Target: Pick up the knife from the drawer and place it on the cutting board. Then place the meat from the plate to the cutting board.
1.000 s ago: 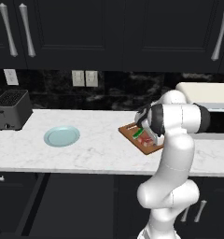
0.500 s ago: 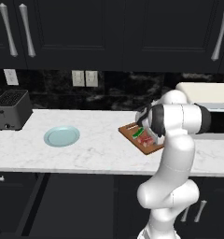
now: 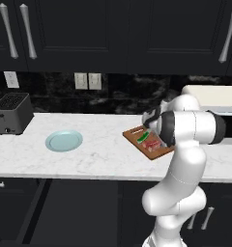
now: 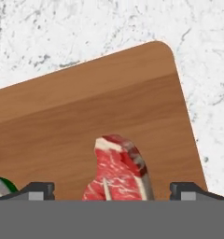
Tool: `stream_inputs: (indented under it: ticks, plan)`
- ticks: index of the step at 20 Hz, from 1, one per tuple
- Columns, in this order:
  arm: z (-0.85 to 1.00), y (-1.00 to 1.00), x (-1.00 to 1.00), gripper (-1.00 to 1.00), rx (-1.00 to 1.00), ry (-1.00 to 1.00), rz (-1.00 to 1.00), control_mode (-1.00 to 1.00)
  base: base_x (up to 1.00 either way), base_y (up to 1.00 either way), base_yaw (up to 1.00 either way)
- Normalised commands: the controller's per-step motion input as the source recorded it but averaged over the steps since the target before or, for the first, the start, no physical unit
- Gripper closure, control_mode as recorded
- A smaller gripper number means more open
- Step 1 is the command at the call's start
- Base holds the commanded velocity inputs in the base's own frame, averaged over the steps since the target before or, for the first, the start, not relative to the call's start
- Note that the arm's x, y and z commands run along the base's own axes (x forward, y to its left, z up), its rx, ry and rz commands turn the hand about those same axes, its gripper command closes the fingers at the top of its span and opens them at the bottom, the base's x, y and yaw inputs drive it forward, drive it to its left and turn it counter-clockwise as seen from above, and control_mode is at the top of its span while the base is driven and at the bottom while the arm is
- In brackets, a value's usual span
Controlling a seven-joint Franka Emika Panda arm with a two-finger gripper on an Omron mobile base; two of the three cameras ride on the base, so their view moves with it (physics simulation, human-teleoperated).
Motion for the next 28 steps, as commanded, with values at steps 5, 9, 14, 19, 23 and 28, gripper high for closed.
stream_inputs:
  ticks: [5,9,14,19,23,28]
  plan:
    - [0.37,0.23,-0.55,-1.0,0.0,-0.03,0.0,-1.0,0.0,0.0,0.0]
    - [0.6,0.49,-0.57,-1.0,0.0,0.0,0.0,-1.0,0.0,0.0,0.0]
    - [0.68,0.6,-0.53,-1.0,0.0,0.0,0.0,-1.0,0.0,0.0,0.0]
    - [0.48,0.74,-0.63,-1.0,0.0,0.0,0.0,-1.0,0.0,0.0,0.0]
    - [0.49,0.84,-0.71,-1.0,0.0,0.0,-0.01,-1.0,0.0,0.0,0.0]
    - [0.5,0.88,-0.77,-1.0,-0.01,0.0,-0.01,-1.0,0.0,0.0,0.0]
